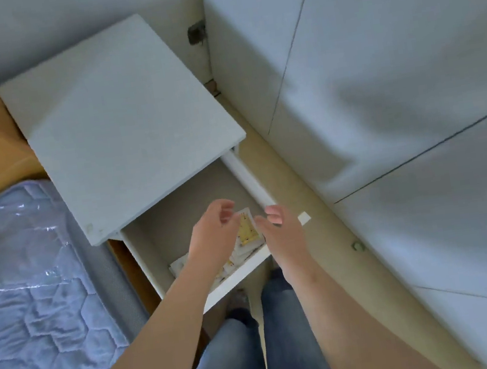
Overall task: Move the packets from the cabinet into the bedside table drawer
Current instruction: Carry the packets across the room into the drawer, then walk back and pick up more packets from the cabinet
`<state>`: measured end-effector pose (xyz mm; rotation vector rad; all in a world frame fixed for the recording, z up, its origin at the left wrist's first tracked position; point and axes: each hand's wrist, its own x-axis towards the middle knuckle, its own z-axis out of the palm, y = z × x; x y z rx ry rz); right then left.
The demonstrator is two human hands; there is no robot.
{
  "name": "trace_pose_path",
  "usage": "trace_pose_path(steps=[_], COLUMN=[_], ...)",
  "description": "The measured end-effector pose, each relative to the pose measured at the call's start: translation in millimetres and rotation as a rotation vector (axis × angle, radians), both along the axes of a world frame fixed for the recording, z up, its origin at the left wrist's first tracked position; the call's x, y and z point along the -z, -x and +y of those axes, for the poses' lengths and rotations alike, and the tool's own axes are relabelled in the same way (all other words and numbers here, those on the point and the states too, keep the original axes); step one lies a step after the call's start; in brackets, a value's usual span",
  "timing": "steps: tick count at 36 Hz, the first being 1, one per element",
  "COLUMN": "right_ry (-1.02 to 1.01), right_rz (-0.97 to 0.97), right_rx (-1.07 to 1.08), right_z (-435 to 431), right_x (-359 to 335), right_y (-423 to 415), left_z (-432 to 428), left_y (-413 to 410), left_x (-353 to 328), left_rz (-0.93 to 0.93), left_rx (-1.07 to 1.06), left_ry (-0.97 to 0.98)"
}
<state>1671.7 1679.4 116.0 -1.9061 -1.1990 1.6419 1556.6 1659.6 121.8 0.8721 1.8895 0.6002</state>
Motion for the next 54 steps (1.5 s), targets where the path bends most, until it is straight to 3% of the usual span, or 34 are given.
trace_pose_path(steps=[8, 15, 21, 28, 35, 54], right_ry=[-0.081, -0.237, -0.324, -0.429, -0.455, -0.541], right_rz=[0.145, 0.176, 0.202, 0.097, 0.07, -0.055], right_rx=[0.501, 0.915, 1.282, 1.615, 1.949, 2.444], right_z=[-54, -137, -263, -408, -530, -731], right_x=[-66, -114, -140, -157, -157, -167], right_y=[-103, -233, -360, -486, -564, -820], left_z=[-20, -55, -145, -272, -379, -593], left_y=[-99, -244, -398, -552, -664, -1008], left_x=[-64, -100, -131, -160, -170, -184], left_rz=[-0.072, -0.122, -0.261, -0.456, -0.489, -0.498], left_rx=[0.324, 0.64, 0.894, 1.12, 1.378, 1.969], left_ry=[-0.05, -0.15, -0.143, -0.037, 0.057, 0.049])
